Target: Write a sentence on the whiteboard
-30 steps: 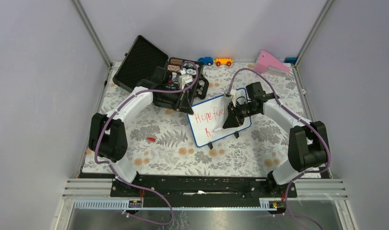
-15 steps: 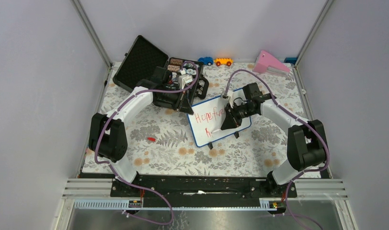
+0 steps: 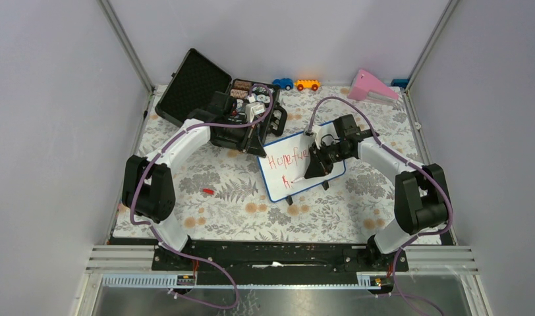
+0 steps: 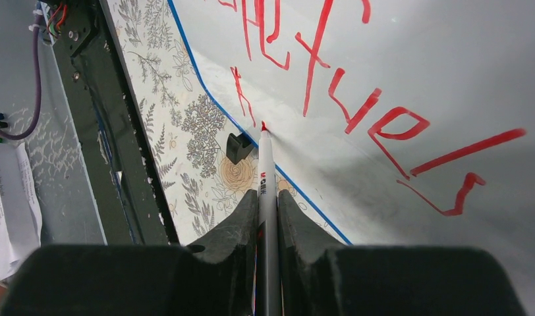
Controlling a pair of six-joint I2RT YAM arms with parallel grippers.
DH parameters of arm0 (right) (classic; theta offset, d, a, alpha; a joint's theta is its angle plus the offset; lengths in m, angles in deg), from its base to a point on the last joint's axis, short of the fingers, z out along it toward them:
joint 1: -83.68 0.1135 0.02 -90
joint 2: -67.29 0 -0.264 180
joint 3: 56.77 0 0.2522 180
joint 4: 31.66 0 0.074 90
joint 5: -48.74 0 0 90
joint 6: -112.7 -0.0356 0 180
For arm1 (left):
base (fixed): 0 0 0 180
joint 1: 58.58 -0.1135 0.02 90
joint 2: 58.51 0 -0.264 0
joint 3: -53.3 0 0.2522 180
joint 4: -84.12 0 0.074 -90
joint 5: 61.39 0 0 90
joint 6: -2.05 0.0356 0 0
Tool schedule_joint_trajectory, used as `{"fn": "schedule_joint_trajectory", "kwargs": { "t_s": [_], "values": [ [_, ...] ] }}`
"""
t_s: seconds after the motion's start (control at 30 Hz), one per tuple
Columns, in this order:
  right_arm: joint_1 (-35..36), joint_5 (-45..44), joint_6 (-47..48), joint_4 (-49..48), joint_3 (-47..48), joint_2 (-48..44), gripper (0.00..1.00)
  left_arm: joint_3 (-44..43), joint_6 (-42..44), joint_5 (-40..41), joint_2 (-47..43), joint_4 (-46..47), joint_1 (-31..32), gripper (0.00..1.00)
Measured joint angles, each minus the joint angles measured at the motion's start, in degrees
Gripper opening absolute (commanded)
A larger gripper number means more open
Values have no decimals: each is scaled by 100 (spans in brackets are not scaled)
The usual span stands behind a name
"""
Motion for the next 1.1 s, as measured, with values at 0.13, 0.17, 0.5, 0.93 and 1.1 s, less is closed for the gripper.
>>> {"fn": "schedule_joint_trajectory", "kwargs": {
  "t_s": [0.13, 0.17, 0.5, 0.93, 1.1],
  "values": [
    [-13, -17, -31, 0, -7, -2, 0, 0, 0, 0, 0, 0, 0, 0],
    [-26, -15, -31, 0, -7, -2, 0, 0, 0, 0, 0, 0, 0, 0],
    [-87, -17, -31, 44, 11, -2, 0, 0, 0, 0, 0, 0, 0, 0],
    [-111, -46, -26, 160, 181, -4, 0, 0, 0, 0, 0, 0, 0, 0],
    [-114, 4, -28, 157, 192, -4, 0, 0, 0, 0, 0, 0, 0, 0]
  ]
}}
